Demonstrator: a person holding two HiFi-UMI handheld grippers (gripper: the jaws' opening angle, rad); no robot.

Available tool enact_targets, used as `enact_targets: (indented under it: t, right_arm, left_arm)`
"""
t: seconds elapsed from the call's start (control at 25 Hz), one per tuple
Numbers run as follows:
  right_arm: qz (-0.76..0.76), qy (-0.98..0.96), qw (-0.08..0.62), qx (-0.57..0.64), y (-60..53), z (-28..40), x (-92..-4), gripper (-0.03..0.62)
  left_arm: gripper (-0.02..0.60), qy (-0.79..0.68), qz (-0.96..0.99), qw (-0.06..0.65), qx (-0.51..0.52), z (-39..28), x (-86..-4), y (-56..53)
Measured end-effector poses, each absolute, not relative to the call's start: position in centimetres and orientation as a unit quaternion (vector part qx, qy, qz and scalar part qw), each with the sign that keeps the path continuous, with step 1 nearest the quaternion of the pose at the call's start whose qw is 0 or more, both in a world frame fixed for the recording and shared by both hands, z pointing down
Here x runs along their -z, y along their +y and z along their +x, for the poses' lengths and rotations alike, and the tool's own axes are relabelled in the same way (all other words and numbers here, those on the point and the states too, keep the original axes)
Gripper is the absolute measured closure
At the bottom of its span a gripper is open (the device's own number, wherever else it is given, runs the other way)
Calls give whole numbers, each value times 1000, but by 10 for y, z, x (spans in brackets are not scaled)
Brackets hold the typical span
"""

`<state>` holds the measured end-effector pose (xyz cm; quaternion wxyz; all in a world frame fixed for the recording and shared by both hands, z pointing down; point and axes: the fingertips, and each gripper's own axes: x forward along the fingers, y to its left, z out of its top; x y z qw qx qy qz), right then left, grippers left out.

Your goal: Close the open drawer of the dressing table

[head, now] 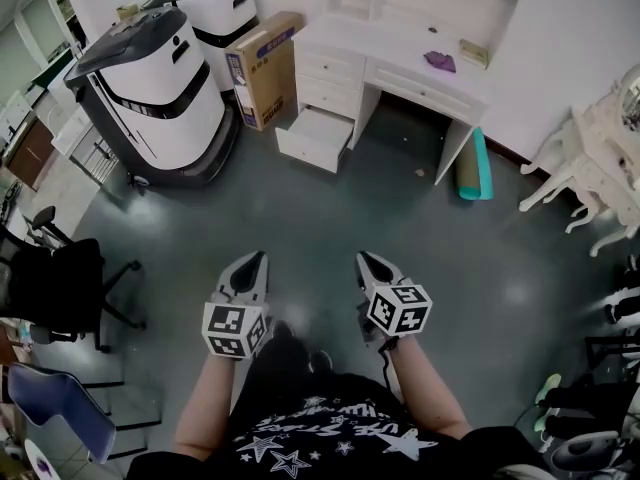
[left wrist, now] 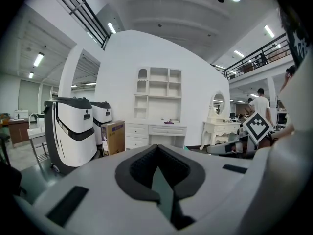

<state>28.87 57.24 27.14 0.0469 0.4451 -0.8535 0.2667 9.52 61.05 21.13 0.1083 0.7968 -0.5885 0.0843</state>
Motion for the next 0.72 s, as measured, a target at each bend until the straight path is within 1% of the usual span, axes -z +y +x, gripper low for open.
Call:
enact_targets:
  t: [0.32,0.48,0.72]
  right_arm:
    - [471,-835,58,-278,544,285,-287,591]
    - [484,-830,57,-271,509,282,-285,591]
    - [494,-819,64,-285,453,248,-290,591]
  left_arm:
    - [572,-574,804,132,-80,86,-236,570]
    - [572,-563,813,128,-73,79,-236,528]
    - [572,-545,823,144,-71,49,-239,467]
